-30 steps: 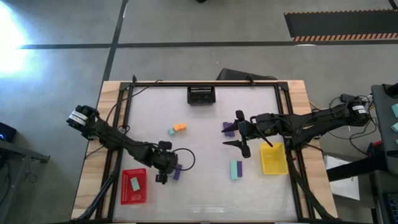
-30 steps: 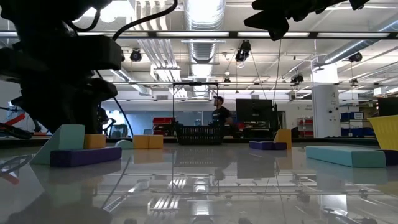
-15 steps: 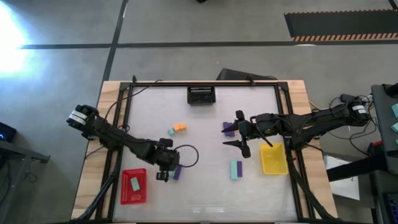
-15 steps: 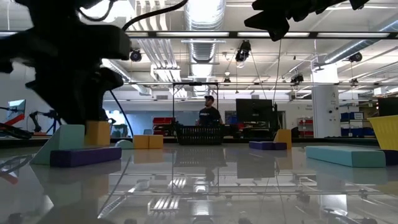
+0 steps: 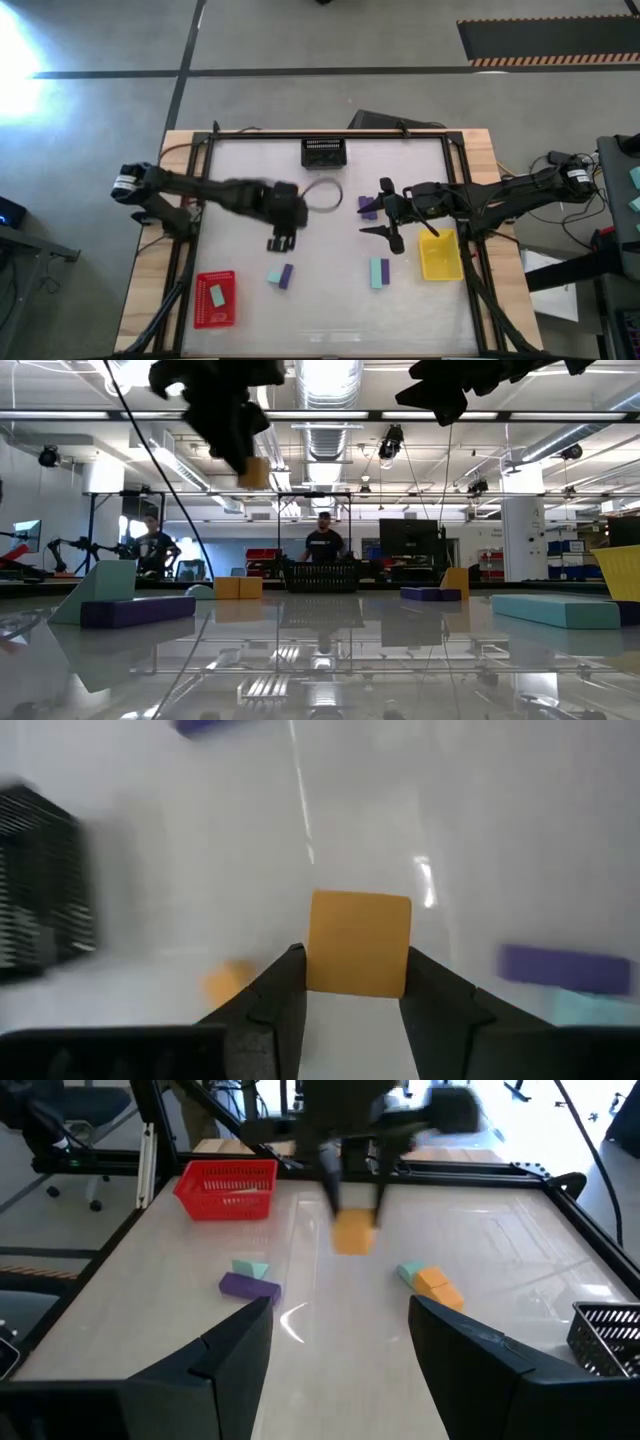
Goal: Sort & place blocks by color
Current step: Put the yellow block into the black bin
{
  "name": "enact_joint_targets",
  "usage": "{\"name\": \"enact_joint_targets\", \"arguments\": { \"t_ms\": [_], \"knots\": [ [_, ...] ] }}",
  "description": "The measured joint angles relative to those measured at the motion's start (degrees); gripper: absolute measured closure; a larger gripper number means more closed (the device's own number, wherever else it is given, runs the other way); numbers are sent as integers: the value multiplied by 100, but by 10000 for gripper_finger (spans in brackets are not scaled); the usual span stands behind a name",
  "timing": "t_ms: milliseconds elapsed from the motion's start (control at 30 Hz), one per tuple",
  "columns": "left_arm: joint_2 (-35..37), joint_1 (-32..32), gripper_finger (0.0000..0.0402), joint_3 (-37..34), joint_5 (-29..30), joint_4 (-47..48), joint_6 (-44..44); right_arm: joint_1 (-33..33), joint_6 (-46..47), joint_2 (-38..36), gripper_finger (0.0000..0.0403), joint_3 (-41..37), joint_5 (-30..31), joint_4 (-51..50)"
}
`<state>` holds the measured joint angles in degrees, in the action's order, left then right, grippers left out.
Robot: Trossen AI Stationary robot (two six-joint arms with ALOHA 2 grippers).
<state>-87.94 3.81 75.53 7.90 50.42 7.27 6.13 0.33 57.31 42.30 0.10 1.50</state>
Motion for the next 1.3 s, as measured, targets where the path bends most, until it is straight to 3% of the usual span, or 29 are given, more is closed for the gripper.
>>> {"name": "enact_joint_targets", "arguments": {
  "t_ms": [200,467,700,1100,1300],
  "knots": [
    [-35,-1090,287,321,-60,-324,997,-1,-35,-16,177,0,0,-7],
    [-103,-2320,287,290,-706,-1384,1572,-2,-113,-16,177,0,0,0],
    [-704,-2706,287,667,-799,-1740,1861,-4,-112,-21,177,0,2,20],
    [-2386,-3318,287,2003,-828,-1697,2376,-4,-117,-21,177,0,3,-115],
    [-2776,-3624,287,2111,-1076,-1700,2390,-4,-87,-21,177,0,4,-138]
  ]
}}
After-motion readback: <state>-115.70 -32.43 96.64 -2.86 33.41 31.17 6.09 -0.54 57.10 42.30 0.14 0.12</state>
